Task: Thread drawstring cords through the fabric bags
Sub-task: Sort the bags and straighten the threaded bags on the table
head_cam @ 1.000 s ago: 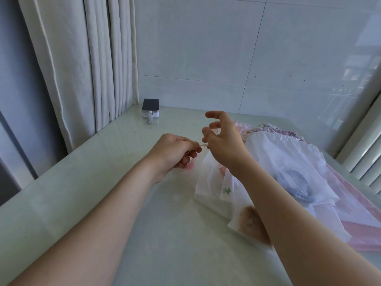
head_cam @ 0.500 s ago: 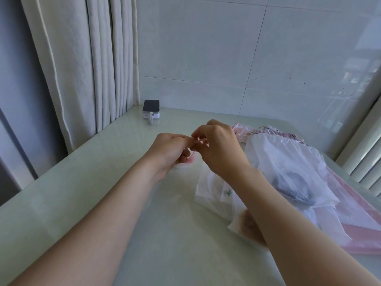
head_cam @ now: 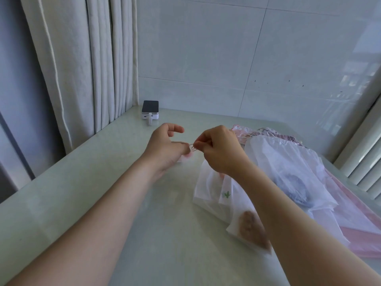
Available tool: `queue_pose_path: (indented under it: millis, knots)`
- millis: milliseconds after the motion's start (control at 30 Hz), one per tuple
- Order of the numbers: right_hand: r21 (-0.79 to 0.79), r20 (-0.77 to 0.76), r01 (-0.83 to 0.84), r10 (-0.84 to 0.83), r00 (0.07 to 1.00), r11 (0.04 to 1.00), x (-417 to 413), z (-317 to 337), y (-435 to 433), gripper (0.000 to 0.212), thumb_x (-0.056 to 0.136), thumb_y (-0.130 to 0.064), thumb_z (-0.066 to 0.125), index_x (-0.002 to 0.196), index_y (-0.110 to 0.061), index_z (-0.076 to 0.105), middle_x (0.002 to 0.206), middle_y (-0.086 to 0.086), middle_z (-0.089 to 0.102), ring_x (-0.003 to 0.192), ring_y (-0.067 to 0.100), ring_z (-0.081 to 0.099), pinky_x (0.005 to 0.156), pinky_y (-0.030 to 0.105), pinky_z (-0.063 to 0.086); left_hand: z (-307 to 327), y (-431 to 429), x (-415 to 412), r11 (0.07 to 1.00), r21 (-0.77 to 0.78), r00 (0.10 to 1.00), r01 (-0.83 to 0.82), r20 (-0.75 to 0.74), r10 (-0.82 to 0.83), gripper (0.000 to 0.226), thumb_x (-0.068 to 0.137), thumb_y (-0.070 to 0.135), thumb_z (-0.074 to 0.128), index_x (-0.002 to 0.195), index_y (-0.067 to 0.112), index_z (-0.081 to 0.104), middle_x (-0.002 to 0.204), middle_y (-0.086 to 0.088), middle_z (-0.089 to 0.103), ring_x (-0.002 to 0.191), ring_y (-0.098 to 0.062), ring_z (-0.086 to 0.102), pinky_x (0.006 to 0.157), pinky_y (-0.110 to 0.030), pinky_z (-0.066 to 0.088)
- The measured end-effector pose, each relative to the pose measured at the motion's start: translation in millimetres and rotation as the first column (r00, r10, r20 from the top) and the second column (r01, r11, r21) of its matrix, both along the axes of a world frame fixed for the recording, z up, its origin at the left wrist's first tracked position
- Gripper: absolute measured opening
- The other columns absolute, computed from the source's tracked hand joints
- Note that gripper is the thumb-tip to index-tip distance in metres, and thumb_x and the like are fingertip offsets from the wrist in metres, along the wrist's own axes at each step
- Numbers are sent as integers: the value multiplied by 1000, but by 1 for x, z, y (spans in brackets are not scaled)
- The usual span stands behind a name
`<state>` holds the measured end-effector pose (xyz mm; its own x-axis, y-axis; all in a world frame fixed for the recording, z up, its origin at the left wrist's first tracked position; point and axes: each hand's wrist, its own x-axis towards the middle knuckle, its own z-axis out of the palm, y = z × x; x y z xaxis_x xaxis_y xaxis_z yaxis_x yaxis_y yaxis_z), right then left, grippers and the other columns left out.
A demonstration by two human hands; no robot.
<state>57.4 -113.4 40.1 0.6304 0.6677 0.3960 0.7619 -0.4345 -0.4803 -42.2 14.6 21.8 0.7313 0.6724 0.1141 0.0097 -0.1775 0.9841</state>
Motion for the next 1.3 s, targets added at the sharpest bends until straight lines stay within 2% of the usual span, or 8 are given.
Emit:
queue_pose_path:
  millis: [100, 233, 367, 600, 833, 1033, 1167, 1300]
  knots:
    - [106, -326, -66, 98, 940, 992, -1, 3, -5, 15, 97, -23, 72, 88, -15, 82, 56, -11, 57, 43, 2, 41, 49, 15, 35, -6, 6, 1, 992, 96, 996, -81, 39, 78, 26, 81, 3, 84, 95, 21, 71, 101, -1, 77, 80, -13, 78, 80, -38, 64]
    - [251, -542, -48, 182, 820, 967, -3, 1, -6, 14, 94, -32, 76, 90, -21, 84, 74, 4, 68, 68, 11, 55, 69, 29, 44, -7, 7, 1, 968, 218, 989, -126, 107, 104, 11, 85, 7, 85, 84, 17, 83, 96, 10, 79, 80, 1, 76, 77, -15, 59]
    - [361, -664, 47, 221, 715, 931, -1, -1, -7, 18, 93, -30, 78, 89, -13, 84, 72, 6, 62, 73, 21, 50, 73, 33, 45, -4, 2, 2, 947, 315, 994, -63, 105, 31, 23, 93, 5, 72, 101, 22, 84, 98, 14, 80, 93, 7, 72, 89, -17, 58]
    - [400, -671, 191, 144, 728, 896, 3, 1, -4, 20, 91, -35, 80, 88, -16, 83, 65, -1, 61, 60, 14, 52, 70, 33, 47, 4, -6, 1, 972, 233, 995, -23, 97, 0, 18, 92, 23, 67, 78, 15, 74, 76, 11, 73, 78, -2, 66, 73, -21, 48]
    - [381, -504, 119, 98, 858, 917, -3, 3, -7, 21, 94, -34, 77, 89, -14, 82, 58, -8, 65, 49, 1, 55, 61, 21, 49, 6, -1, 7, 983, -176, 981, -46, 176, 77, 28, 95, 13, 45, 69, 11, 55, 79, -7, 66, 79, -25, 64, 71, -38, 52]
    - [336, -467, 210, -31, 884, 918, 1, 0, -11, 31, 91, -39, 79, 77, -10, 78, 62, 4, 73, 49, 5, 63, 55, 20, 51, 10, -2, 5, 809, -576, 923, 115, 363, 127, 30, 102, 7, 41, 73, 16, 42, 101, -17, 79, 83, -27, 70, 79, -34, 56]
    - [363, -630, 331, -32, 776, 871, 5, -1, -11, 27, 102, -23, 65, 86, -2, 70, 82, 14, 78, 69, 21, 78, 63, 29, 62, 5, 4, 7, 818, -572, 962, 55, 250, 111, 25, 100, 10, 43, 77, 18, 43, 86, -7, 79, 80, -25, 66, 73, -34, 49]
    - [413, -737, 315, 111, 666, 854, 1, 0, -5, 28, 110, -16, 49, 96, 5, 62, 89, 20, 77, 76, 30, 79, 73, 36, 66, -3, 6, 13, 953, -297, 992, -52, 94, 84, 11, 100, 17, 48, 90, 15, 53, 84, -5, 62, 74, -22, 59, 72, -37, 52]
